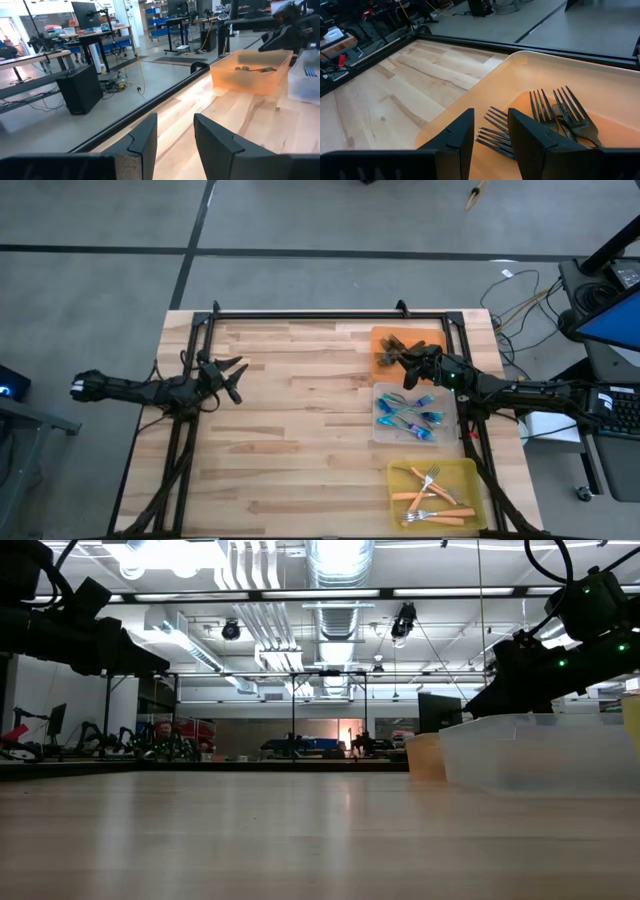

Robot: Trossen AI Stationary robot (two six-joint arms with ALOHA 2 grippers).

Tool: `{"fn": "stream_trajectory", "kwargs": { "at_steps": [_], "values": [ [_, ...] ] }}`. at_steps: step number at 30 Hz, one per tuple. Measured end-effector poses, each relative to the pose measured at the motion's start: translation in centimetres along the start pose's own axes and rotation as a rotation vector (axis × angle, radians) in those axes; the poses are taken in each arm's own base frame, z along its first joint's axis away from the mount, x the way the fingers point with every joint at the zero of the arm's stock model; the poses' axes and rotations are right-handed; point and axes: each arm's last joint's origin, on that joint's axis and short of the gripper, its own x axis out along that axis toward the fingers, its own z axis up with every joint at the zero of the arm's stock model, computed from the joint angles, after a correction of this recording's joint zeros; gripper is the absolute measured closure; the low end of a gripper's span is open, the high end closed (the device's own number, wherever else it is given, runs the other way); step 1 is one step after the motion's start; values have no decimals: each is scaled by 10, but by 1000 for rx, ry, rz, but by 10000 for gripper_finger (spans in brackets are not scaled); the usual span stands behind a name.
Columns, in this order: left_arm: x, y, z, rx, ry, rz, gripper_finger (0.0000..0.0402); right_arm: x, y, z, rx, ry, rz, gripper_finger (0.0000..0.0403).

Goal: Sort silverware by color (type)
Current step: Return to Home Position

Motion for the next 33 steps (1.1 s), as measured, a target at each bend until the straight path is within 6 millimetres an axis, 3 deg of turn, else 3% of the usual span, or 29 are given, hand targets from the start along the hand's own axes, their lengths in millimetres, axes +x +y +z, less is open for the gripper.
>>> {"fn": "stream_trajectory", "kwargs": {
  "at_steps": [33],
  "values": [
    [1,-1,-1,16,14,-1,291,-2,1,3,6,-25,10,294]
  ]
}}
